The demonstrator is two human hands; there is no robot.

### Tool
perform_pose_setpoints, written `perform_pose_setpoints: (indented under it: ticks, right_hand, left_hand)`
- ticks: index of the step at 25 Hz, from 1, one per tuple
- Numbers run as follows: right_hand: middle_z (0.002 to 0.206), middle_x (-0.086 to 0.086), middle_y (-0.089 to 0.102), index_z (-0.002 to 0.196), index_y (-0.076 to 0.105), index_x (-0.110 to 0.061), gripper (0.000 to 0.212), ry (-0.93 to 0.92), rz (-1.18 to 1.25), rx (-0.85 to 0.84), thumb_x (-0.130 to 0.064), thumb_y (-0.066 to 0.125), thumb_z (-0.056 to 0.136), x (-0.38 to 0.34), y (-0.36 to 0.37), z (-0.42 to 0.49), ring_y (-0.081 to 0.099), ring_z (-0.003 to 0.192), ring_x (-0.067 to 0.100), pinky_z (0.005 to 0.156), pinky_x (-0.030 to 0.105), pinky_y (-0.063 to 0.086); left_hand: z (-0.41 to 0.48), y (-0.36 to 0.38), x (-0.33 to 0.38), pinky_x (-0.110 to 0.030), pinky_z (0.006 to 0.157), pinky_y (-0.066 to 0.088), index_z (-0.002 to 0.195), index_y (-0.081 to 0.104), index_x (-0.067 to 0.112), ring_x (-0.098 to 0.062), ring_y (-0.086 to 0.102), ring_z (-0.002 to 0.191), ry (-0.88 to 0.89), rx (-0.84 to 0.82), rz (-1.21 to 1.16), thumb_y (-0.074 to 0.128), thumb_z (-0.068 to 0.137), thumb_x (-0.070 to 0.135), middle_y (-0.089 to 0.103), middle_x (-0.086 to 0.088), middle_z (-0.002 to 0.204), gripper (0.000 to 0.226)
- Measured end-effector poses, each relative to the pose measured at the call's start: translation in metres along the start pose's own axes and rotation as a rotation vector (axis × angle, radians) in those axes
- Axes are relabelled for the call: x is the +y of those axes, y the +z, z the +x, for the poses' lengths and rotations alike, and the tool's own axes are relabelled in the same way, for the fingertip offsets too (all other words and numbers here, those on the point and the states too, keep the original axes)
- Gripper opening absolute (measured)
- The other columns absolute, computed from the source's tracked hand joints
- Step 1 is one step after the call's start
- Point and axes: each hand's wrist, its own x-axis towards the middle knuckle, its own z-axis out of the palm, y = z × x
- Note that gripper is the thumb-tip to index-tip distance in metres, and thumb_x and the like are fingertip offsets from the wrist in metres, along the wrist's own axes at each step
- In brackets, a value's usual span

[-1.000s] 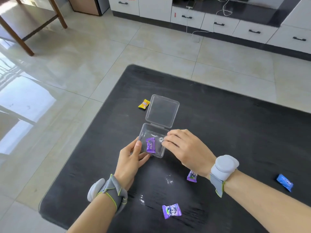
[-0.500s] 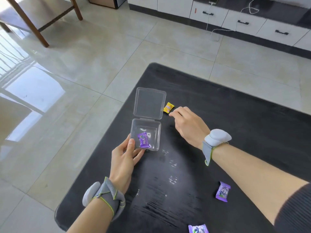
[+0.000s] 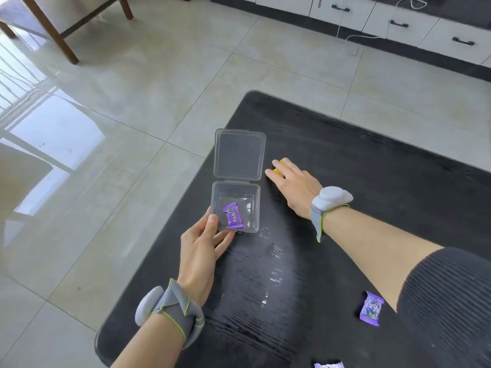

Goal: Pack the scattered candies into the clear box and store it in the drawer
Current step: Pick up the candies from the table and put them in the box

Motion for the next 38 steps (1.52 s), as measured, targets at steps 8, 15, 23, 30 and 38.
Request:
perform_pose_setpoints:
  ticks: [8,15,23,30,38]
  right_hand:
    - [0.111,0.004,0.053,0.124,0.051,-0.016,0.036,0.122,0.030,0.072,-0.003,0.054,0.091,0.006,-0.004,-0.056,0.048,0.100,0.028,0.073,0.040,0.049]
    - [0.111,0.005,0.058,0.135,0.055,-0.013,0.039,0.284,0.387,0.322,-0.026,0.055,0.099,0.016,-0.033,-0.135,0.060,0.094,0.029,0.074,0.045,0.055]
    - [0.107,0.000,0.061,0.136,0.049,-0.019,0.044,0.239,0.505,0.408,-0.031,0.061,0.096,0.002,-0.055,-0.217,0.062,0.094,0.021,0.078,0.041,0.056]
    - [0.110,0.000,0.063,0.127,0.057,-0.017,0.037,0.276,0.511,0.383,-0.034,0.062,0.094,0.021,-0.052,-0.275,0.060,0.100,0.021,0.081,0.041,0.054]
    - [0.104,-0.002,0.058,0.112,0.060,-0.016,0.018,0.416,0.503,0.460,-0.023,0.057,0.096,0.060,-0.036,-0.335,0.056,0.092,0.018,0.071,0.041,0.055]
  left_hand:
    - [-0.015,0.019,-0.010,-0.029,0.095,0.057,0.132,0.065,0.013,-0.026,0.074,0.110,-0.039,-0.074,0.002,0.047,0.106,0.023,0.078,-0.005,0.117,0.033]
    - [-0.048,0.055,-0.030,-0.030,0.096,0.057,0.136,0.060,0.005,-0.027,0.073,0.111,-0.099,-0.102,0.012,0.044,0.107,0.020,0.078,-0.004,0.114,0.036]
    - [-0.096,0.104,-0.059,-0.031,0.098,0.057,0.138,0.060,0.013,-0.024,0.072,0.112,-0.148,-0.184,0.083,0.039,0.108,0.022,0.077,-0.005,0.120,0.037]
    - [-0.133,0.156,-0.085,-0.034,0.098,0.055,0.133,0.063,0.013,-0.028,0.073,0.111,-0.183,-0.266,0.140,0.038,0.109,0.020,0.076,-0.012,0.120,0.036]
    - [-0.161,0.189,-0.110,-0.028,0.085,0.062,0.124,0.067,0.017,-0.028,0.076,0.103,-0.172,-0.245,0.162,0.039,0.109,0.020,0.080,-0.008,0.107,0.033]
